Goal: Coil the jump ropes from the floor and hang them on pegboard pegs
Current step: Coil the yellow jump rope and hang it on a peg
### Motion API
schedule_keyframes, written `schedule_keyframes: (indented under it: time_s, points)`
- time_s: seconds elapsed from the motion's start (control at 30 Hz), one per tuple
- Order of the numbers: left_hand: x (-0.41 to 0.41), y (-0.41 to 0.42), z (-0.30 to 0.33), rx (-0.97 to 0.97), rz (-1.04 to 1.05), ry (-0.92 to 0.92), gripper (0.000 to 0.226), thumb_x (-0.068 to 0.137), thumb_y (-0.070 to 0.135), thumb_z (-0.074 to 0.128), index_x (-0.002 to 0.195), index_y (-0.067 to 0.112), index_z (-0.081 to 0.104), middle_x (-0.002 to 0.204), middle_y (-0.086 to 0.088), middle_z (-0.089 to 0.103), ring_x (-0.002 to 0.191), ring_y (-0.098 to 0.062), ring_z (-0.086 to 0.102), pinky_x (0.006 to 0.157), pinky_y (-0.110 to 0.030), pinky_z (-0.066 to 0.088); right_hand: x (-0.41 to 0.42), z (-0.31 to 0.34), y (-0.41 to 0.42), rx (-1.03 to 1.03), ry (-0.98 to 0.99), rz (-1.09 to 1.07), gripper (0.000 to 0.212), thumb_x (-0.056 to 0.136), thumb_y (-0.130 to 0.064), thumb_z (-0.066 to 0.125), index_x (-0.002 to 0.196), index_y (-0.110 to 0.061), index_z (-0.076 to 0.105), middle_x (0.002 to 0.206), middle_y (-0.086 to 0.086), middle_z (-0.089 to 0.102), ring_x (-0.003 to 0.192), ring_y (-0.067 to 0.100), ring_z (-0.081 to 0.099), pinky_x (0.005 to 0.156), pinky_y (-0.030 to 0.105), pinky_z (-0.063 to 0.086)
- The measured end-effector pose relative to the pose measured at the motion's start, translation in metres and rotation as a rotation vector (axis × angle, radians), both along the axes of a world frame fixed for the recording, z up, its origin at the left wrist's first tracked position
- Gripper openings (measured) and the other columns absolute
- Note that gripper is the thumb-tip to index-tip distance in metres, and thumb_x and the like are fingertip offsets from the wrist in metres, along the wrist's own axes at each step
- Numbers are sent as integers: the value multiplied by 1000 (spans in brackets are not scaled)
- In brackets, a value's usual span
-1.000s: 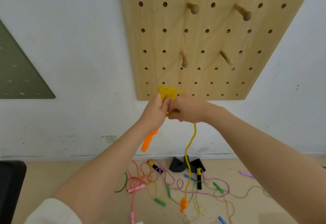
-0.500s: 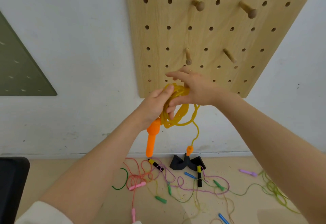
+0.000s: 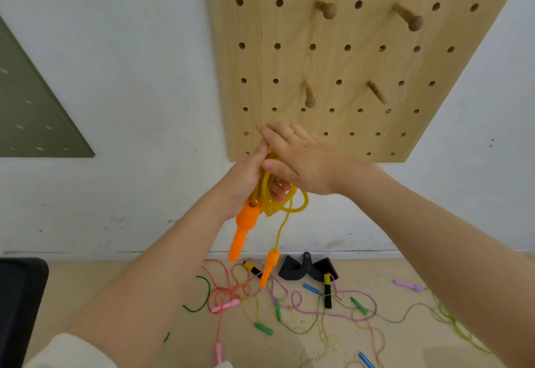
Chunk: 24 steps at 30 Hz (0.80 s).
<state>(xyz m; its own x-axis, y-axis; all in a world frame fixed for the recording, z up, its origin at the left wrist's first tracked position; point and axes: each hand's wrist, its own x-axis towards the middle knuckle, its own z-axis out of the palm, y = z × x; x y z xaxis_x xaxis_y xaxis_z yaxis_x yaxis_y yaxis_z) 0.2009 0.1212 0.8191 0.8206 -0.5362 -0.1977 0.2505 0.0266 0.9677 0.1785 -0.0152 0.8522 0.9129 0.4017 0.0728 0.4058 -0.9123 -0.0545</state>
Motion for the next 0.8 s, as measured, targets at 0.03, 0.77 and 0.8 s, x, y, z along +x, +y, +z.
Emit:
schedule_keyframes:
  time_s: [0.03, 0.77, 0.8]
  points:
    - [1, -2, -1, -22, 10, -2, 72, 94, 57, 19, 64, 6, 59, 48, -7, 59, 40, -16, 55, 42, -20, 45, 3, 3, 0, 30, -3, -15, 65, 97, -47, 25, 149, -18, 0, 154, 5, 13, 135, 22, 19, 109, 34, 20]
    - [2, 4, -9, -423, 30, 47, 15, 69, 4, 59, 57, 11, 66, 56, 0, 60, 54, -7, 60, 58, -20, 54, 4, -33, -36, 1343, 712, -67, 7, 80, -10, 59, 86, -12, 60, 59, -5, 55, 55, 8, 56, 63, 21, 51]
    - [-1, 3, -12, -474, 32, 95, 16, 64, 3, 59, 51, 11, 65, 54, 0, 58, 49, -6, 58, 54, -19, 53, 2, -34, -35, 1370, 738, -43, 4, 79, -9, 57, 81, -12, 57, 54, -7, 50, 50, 6, 50, 57, 19, 47]
